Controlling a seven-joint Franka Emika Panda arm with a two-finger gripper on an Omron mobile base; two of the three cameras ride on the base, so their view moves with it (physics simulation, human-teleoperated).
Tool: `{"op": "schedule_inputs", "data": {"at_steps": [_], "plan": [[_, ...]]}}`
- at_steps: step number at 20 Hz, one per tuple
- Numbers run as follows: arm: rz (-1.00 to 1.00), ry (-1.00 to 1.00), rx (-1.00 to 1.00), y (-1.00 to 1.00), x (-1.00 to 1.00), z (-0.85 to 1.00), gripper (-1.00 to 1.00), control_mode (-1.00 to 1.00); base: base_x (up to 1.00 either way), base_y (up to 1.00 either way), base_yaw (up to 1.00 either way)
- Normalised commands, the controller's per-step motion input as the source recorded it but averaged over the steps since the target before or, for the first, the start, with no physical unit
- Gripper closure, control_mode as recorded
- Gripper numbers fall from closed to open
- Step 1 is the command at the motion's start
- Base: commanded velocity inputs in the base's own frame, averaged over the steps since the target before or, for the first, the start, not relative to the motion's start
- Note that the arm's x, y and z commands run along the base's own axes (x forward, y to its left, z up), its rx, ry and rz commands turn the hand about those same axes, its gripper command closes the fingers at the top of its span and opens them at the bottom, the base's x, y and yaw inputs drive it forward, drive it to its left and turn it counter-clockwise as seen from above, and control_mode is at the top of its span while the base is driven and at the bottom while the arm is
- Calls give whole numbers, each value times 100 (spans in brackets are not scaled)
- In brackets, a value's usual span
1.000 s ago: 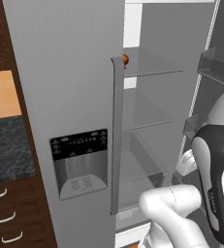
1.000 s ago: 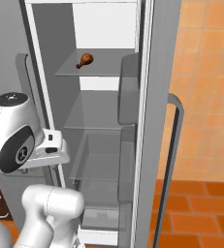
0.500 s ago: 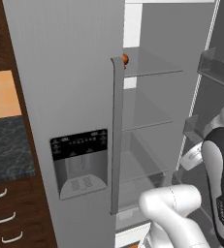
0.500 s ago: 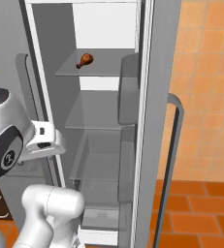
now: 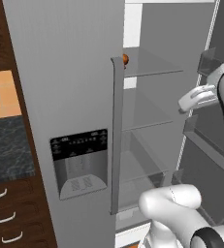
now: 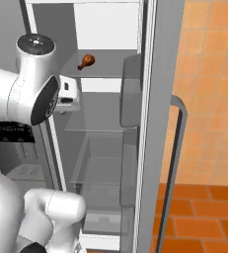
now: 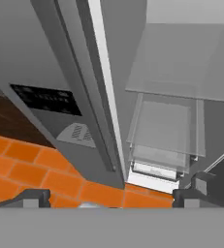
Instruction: Place one lemon wedge and one chicken drumstick in each tupperware on the nearby counter, to pack two identical lunches.
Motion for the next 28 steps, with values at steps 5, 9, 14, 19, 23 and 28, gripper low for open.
{"op": "schedule_inputs", "data": {"at_steps": [5,9,14,19,23,28], "plan": [[3,3,17,-2,81,33,-100,-100,0,0,0],[0,-7,7,30,92,-9,-100,-100,0,0,0],[0,-13,4,30,97,-11,-100,-100,0,0,0],[0,-17,-5,30,72,0,-100,-100,0,0,0],[0,0,-19,8,62,0,-100,-100,0,0,0],[0,0,-2,-16,78,0,-100,-100,0,0,0]]}}
